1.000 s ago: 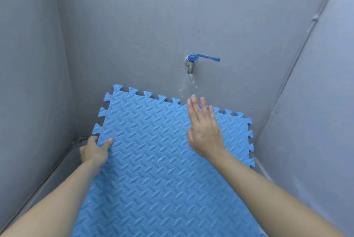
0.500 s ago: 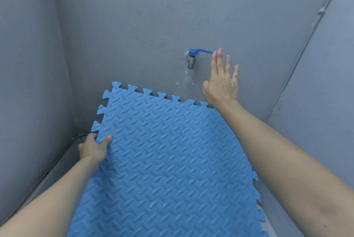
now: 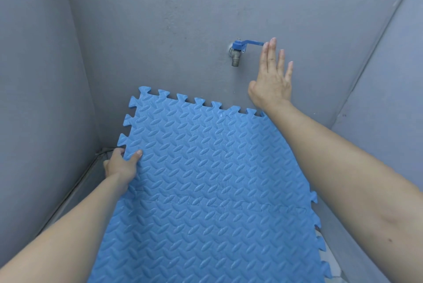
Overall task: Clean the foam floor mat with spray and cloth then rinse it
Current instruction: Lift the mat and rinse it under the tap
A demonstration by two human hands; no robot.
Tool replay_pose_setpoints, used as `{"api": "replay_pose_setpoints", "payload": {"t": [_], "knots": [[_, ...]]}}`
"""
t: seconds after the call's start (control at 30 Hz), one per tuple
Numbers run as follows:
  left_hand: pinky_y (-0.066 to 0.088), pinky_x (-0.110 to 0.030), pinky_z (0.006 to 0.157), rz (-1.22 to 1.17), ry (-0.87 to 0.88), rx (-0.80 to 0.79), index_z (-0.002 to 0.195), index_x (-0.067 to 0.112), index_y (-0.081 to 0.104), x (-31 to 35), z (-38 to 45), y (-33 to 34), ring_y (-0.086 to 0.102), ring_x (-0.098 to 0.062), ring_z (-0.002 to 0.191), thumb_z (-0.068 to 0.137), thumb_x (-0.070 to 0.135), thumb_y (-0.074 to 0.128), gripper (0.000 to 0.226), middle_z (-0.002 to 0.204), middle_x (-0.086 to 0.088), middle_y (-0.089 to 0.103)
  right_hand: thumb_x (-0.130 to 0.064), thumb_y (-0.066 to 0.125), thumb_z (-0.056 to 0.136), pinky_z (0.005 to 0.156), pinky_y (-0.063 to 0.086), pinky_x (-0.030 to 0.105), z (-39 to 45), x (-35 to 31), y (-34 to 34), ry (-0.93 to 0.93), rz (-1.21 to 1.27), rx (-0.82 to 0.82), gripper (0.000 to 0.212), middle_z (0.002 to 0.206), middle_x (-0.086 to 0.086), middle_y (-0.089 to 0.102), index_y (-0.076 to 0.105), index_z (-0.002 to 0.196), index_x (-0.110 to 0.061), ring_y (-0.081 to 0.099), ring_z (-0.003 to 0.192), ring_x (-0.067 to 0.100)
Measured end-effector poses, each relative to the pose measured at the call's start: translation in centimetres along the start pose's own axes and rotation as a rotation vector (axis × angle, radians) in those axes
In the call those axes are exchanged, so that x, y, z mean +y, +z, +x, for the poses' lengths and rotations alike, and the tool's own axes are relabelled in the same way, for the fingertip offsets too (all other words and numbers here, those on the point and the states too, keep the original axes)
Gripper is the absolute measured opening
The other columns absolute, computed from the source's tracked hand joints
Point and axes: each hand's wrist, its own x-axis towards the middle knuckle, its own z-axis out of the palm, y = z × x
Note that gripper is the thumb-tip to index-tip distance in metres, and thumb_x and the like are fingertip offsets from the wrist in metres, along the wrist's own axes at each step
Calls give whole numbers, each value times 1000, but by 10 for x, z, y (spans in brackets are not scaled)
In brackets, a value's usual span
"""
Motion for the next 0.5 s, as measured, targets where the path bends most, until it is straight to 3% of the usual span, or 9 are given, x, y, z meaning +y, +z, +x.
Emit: {"api": "replay_pose_setpoints", "payload": {"t": [0.5], "knots": [[37, -42, 100, -10, 1, -18, 140, 14, 40, 0, -1, -2, 44, -35, 124, 87, 44, 62, 64, 144, -17, 32, -5, 44, 79, 122, 1, 49, 4, -2, 3, 29, 36, -12, 95, 163, -2, -20, -13, 154, -15, -5, 151, 29]]}}
